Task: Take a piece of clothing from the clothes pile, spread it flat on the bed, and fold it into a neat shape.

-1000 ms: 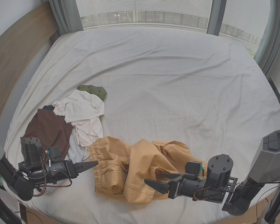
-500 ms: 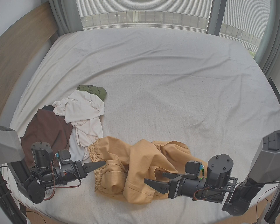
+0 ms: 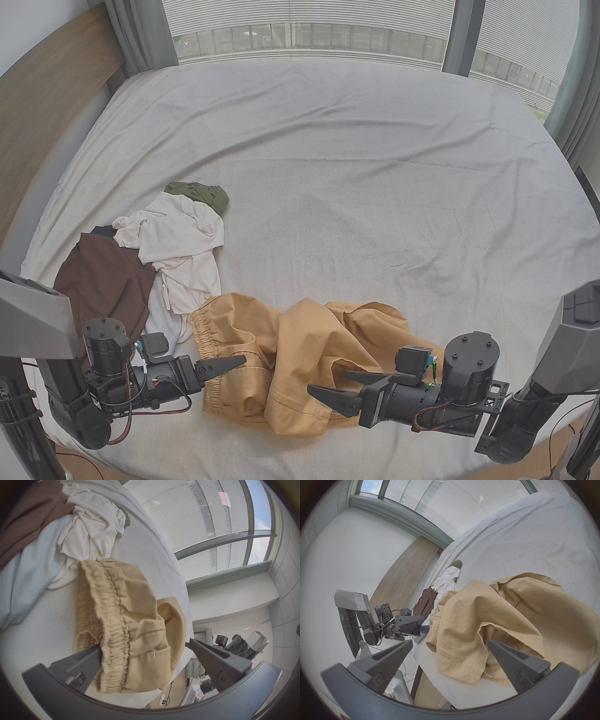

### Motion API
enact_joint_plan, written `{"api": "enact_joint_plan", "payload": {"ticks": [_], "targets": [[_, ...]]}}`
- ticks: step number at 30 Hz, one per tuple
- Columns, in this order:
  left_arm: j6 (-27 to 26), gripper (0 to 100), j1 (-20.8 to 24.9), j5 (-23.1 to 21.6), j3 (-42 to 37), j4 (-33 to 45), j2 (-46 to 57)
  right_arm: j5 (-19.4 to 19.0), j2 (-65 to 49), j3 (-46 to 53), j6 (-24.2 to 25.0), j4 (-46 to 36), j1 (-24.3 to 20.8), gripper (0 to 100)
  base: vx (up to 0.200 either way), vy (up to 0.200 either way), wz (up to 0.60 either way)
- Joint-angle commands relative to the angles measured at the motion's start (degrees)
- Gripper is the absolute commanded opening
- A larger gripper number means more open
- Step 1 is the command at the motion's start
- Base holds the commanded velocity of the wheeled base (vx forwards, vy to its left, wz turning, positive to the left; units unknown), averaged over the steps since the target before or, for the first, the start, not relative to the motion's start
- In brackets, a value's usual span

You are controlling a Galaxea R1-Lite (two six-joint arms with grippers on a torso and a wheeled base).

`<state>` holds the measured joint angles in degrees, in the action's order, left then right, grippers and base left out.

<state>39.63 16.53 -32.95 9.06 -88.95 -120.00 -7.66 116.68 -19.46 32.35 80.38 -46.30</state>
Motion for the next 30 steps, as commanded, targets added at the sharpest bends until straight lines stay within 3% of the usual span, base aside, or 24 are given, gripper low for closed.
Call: {"api": "enact_joint_plan", "payload": {"ticks": [1, 6, 12, 30], "targets": [[0.01, 100, 0.87, -0.01, 0.17, 0.01, 0.03, 0.01, 0.04, -0.14, -0.1, 0.04, -0.19, 100, 0.0, 0.0, 0.0], [0.09, 100, 1.49, 0.08, 0.43, -0.08, 1.97, 0.01, 0.04, -0.14, -0.1, 0.04, -0.11, 100, 0.0, 0.0, 0.0], [4.75, 100, 4.48, 0.17, 1.23, -0.08, 5.22, 0.01, 0.04, -0.23, -0.1, 0.04, -0.19, 100, 0.0, 0.0, 0.0], [4.84, 100, 5.71, 0.43, 3.69, -0.08, 2.58, 0.1, -0.05, -0.14, -0.1, 0.12, -0.19, 100, 0.0, 0.0, 0.0]]}}
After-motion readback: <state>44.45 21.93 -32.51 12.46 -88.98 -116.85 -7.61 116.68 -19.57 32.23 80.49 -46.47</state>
